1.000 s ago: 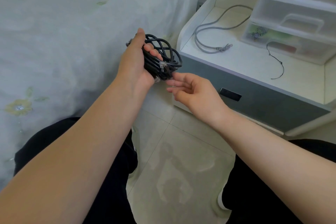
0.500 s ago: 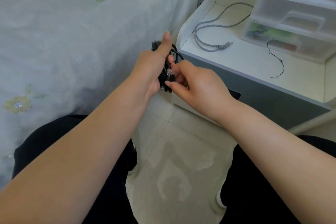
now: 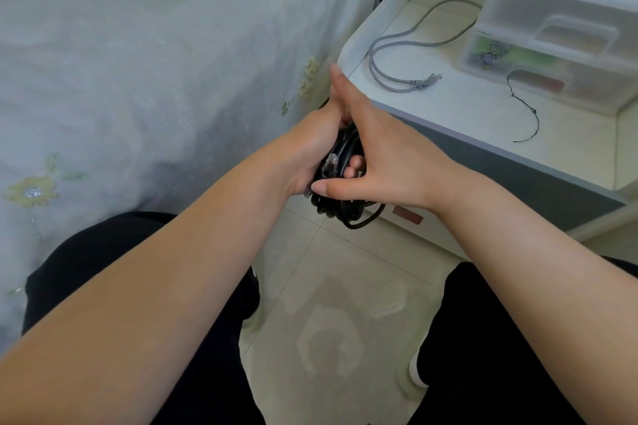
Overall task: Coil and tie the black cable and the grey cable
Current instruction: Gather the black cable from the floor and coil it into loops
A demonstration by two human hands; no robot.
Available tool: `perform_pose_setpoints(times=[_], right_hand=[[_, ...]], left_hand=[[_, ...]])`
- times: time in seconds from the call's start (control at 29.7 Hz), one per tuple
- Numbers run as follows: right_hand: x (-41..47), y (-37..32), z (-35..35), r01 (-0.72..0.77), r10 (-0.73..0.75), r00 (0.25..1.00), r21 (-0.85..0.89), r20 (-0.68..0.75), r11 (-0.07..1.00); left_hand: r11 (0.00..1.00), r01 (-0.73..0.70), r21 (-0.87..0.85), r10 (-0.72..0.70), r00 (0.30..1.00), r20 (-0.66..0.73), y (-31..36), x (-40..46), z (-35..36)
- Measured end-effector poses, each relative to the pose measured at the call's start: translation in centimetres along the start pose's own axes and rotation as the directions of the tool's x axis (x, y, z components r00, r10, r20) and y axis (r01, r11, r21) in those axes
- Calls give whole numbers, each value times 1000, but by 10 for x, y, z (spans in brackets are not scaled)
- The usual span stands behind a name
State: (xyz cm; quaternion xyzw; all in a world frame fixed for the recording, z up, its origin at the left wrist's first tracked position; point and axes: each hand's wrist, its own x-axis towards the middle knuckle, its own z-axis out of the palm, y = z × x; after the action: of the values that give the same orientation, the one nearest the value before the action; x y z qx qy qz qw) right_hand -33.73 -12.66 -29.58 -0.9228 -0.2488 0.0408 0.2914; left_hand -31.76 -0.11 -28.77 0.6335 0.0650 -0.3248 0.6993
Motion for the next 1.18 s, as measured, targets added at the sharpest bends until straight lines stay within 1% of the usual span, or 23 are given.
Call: perform_pose_setpoints(times=[0.07,0.17,0.27,0.4,0.47,0.54,0.61,0.71,0.77,0.84,0.87,0.94,1.01,1.08,1.11,1.18], right_hand=[[-1,1,1,1,-1,1000,8,12,1000],[-1,3,1,18,-19,1000,-55,-17,998],[-4,6,-2,-6,4,999,-50,-40,999],[-4,12,-6,-34,32,998,-39,-55,999],[-5,15,-10,-64,63,996,-18,-64,998],[-8,15,-14,-74,74,993,4,-89,997],[-10,15,-16,-69,75,987,42,-141,997],[-15,14,-20,-78,99,974,111,-205,991],[-19,13,-22,-74,119,972,215,-204,974],[-21,10,-20,-69,144,975,388,-168,919],[-20,11,-20,-76,156,974,415,-164,907],[-18,18,-21,-106,176,974,402,-141,909],[-16,24,-26,-152,186,981,390,-53,908],[-19,27,-31,-176,175,984,337,32,925],[-22,27,-32,-178,170,984,325,53,929],[-28,25,-31,-177,175,984,345,38,922]], left_hand=[[999,-11,-53,11,1000,-13,-3,0,-1],[992,-30,-119,29,1000,-12,-8,-2,-3],[982,5,-189,-1,1000,20,-8,-6,-3],[979,38,-198,-27,998,60,-10,-7,2],[982,25,-190,-12,998,67,-13,-5,4],[989,-18,-149,34,994,104,-14,-2,5],[996,-57,-67,68,983,170,-14,-2,5],[997,-64,44,47,945,324,-8,-8,3],[997,-65,33,45,909,414,-5,-11,0],[995,-103,11,85,876,474,-4,-11,-2],[991,-132,28,101,863,495,-5,-10,-3],[975,-182,124,98,864,494,-9,-7,-2],[946,-200,256,61,883,465,-11,-7,3],[918,-181,352,8,898,440,-11,-8,9],[909,-174,380,-8,902,433,-10,-9,11],[888,-184,421,-12,907,421,-10,-10,14]])
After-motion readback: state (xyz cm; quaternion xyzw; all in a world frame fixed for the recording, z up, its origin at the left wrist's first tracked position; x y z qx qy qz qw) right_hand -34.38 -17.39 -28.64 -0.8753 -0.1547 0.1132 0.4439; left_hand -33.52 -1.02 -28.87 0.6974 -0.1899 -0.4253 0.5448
